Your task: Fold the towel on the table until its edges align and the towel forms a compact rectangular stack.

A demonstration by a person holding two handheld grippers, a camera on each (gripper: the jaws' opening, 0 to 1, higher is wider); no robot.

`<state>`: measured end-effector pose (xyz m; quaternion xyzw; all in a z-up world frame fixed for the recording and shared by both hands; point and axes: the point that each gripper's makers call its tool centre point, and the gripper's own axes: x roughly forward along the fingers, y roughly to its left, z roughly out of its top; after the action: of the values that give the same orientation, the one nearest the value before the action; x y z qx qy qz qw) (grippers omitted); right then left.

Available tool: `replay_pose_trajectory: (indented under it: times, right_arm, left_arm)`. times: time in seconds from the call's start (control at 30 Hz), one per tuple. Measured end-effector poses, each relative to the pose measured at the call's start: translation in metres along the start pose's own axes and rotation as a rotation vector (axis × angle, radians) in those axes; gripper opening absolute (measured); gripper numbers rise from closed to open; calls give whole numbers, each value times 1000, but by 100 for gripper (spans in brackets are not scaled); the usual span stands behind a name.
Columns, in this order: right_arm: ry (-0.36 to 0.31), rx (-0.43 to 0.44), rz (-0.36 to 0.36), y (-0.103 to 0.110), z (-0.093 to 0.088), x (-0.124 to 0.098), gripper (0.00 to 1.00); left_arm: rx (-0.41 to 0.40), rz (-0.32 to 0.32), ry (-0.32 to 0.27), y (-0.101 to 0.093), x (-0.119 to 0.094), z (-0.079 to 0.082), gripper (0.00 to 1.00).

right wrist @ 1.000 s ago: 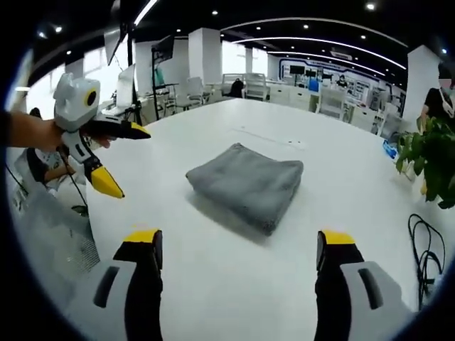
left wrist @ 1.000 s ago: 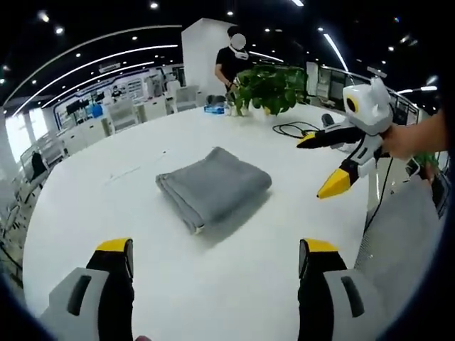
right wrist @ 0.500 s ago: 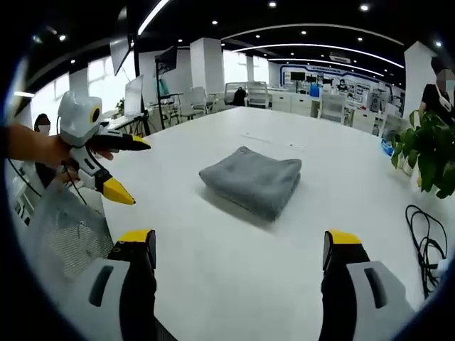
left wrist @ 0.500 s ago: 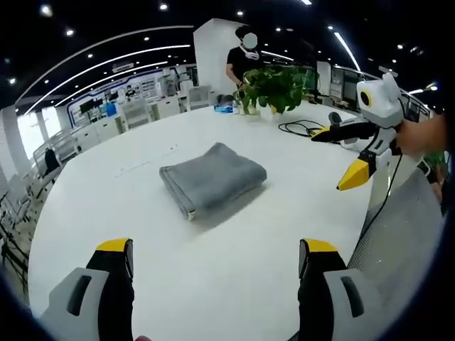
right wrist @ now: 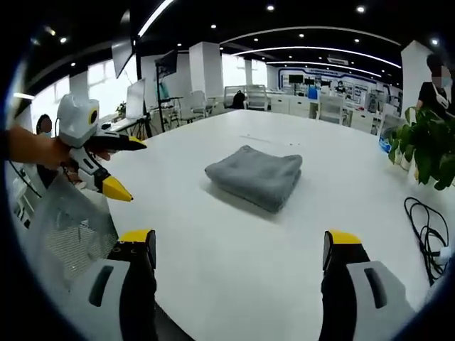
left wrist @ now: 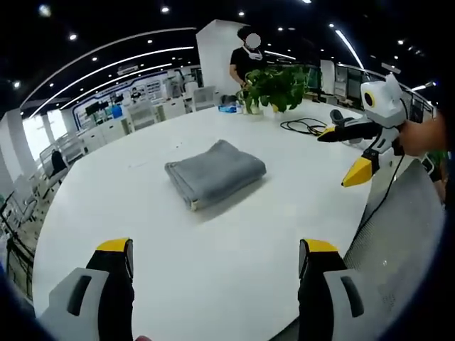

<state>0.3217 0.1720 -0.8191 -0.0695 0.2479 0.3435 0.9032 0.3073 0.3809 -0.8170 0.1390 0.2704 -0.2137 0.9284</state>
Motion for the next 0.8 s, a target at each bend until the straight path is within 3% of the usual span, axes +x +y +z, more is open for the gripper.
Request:
replay_pose_trajectory:
  times: [0.8]
  right_arm:
    - [-19, -9, 1, 6, 1, -7, 99]
  left_arm:
    - [-12, 36, -24, 4, -14, -4, 99]
